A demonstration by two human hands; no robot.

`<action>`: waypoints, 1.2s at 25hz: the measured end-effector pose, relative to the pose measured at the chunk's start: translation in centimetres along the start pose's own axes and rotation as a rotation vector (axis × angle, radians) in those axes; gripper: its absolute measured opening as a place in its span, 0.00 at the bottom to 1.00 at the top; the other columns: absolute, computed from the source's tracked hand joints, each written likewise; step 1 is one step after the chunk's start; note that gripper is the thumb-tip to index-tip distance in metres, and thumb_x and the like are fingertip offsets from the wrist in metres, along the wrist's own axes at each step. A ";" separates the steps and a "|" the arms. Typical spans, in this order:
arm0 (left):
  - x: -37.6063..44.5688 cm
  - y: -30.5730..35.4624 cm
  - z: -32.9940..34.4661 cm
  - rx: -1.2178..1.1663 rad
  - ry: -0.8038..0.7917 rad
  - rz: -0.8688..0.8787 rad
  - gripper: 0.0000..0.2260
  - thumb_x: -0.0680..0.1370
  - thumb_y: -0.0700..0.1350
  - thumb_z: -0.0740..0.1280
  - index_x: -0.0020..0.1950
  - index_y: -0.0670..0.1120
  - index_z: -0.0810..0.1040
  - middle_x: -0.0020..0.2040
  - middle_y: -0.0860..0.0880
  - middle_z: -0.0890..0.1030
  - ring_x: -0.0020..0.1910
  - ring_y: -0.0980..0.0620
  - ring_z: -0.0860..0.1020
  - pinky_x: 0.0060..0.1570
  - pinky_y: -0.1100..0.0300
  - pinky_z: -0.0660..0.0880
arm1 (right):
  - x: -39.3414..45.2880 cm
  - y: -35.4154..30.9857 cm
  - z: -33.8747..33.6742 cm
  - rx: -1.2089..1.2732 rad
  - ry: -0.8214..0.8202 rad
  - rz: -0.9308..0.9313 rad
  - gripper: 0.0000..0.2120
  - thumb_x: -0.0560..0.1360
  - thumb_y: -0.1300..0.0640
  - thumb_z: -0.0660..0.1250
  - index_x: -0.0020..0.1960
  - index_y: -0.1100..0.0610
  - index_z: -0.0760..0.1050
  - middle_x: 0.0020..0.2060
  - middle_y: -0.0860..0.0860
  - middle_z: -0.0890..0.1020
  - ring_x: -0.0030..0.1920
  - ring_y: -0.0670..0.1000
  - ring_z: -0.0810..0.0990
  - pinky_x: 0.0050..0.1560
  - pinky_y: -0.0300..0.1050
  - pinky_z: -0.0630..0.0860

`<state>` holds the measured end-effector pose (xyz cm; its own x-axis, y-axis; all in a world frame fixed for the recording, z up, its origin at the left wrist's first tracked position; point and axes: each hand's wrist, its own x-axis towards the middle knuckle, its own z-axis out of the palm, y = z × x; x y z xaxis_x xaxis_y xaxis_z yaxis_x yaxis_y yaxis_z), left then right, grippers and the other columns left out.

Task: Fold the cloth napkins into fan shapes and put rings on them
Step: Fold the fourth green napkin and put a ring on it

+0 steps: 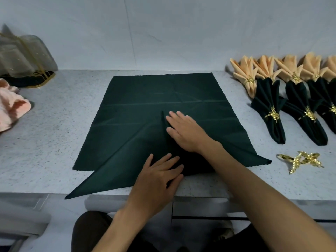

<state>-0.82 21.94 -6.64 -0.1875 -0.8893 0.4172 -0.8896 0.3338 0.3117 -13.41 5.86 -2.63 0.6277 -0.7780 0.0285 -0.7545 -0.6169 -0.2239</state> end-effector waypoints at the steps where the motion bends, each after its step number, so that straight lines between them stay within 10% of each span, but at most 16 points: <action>1: 0.1 0.3 0.2 -0.009 0.002 -0.027 0.17 0.79 0.55 0.59 0.60 0.53 0.82 0.65 0.54 0.79 0.68 0.54 0.73 0.69 0.42 0.66 | -1.7 0.7 -0.5 0.032 0.081 0.037 0.24 0.84 0.50 0.51 0.78 0.58 0.59 0.79 0.54 0.57 0.79 0.54 0.52 0.77 0.52 0.51; 5: 1.1 2.2 0.9 -0.011 0.014 -0.096 0.17 0.79 0.53 0.58 0.58 0.50 0.83 0.63 0.51 0.81 0.67 0.51 0.75 0.68 0.39 0.64 | -9.1 0.9 -1.5 0.291 0.413 0.123 0.16 0.80 0.60 0.61 0.67 0.58 0.75 0.68 0.52 0.75 0.70 0.50 0.71 0.71 0.43 0.65; 8: 1.5 2.5 0.5 -0.105 -0.002 -0.104 0.15 0.78 0.51 0.60 0.58 0.51 0.83 0.61 0.53 0.80 0.65 0.50 0.75 0.70 0.37 0.64 | -10.3 -1.9 -0.4 0.558 0.323 0.032 0.10 0.80 0.60 0.63 0.57 0.54 0.81 0.54 0.44 0.82 0.56 0.42 0.78 0.59 0.40 0.73; 15: 2.3 -0.9 -7.4 -0.471 0.227 -0.210 0.08 0.75 0.39 0.70 0.53 0.47 0.84 0.53 0.57 0.82 0.56 0.60 0.79 0.58 0.68 0.71 | -9.0 -3.5 1.7 0.303 0.324 0.104 0.13 0.76 0.42 0.64 0.54 0.48 0.80 0.48 0.42 0.79 0.48 0.47 0.74 0.50 0.46 0.71; 22: 1.3 -13.0 -10.0 -0.121 -0.360 -0.133 0.19 0.77 0.58 0.61 0.67 0.59 0.76 0.69 0.65 0.71 0.72 0.64 0.64 0.74 0.56 0.62 | -9.5 -3.9 2.9 0.152 0.396 0.056 0.09 0.75 0.49 0.70 0.54 0.45 0.82 0.51 0.41 0.77 0.50 0.47 0.72 0.50 0.45 0.66; 30: 0.8 -14.0 -9.0 -0.284 -0.266 -0.049 0.12 0.78 0.46 0.67 0.60 0.56 0.82 0.64 0.65 0.77 0.70 0.61 0.68 0.69 0.58 0.66 | -9.7 -4.5 3.3 0.051 0.486 -0.139 0.12 0.78 0.56 0.60 0.51 0.53 0.83 0.48 0.45 0.81 0.49 0.49 0.75 0.49 0.42 0.71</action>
<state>15.28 19.40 -2.97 -0.2817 -0.9440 0.1719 -0.7566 0.3287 0.5653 -15.49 16.55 -5.10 0.5506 -0.6621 0.5084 -0.6521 -0.7214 -0.2332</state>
